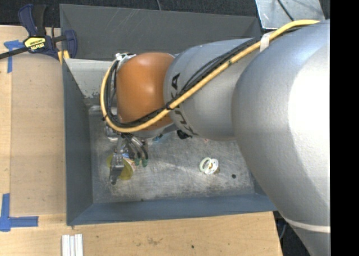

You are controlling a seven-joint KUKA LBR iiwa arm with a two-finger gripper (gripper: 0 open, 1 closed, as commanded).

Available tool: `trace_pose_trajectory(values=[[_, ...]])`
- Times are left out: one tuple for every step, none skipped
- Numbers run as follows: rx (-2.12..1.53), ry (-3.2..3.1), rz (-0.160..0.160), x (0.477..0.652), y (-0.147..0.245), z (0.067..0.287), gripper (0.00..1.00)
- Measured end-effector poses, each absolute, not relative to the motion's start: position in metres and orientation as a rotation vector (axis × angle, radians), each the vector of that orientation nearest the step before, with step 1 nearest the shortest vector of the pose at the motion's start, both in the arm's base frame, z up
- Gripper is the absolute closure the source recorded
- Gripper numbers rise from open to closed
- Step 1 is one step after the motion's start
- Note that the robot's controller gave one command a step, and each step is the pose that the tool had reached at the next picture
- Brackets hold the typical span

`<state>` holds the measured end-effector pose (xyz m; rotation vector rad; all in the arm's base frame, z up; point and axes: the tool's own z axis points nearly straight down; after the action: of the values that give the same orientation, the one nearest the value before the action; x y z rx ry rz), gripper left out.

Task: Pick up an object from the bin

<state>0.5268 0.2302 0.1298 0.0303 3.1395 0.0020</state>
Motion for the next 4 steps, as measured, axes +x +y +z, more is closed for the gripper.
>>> trace_pose_trajectory(values=[[0.030,3.139,0.002,0.5268,0.2303,0.1298,1.00],[0.031,3.139,0.002,0.5269,0.2301,0.1298,0.00],[0.031,3.139,0.002,0.5269,0.2301,0.1298,1.00],[0.031,3.139,0.002,0.5269,0.2300,0.1298,0.00]])
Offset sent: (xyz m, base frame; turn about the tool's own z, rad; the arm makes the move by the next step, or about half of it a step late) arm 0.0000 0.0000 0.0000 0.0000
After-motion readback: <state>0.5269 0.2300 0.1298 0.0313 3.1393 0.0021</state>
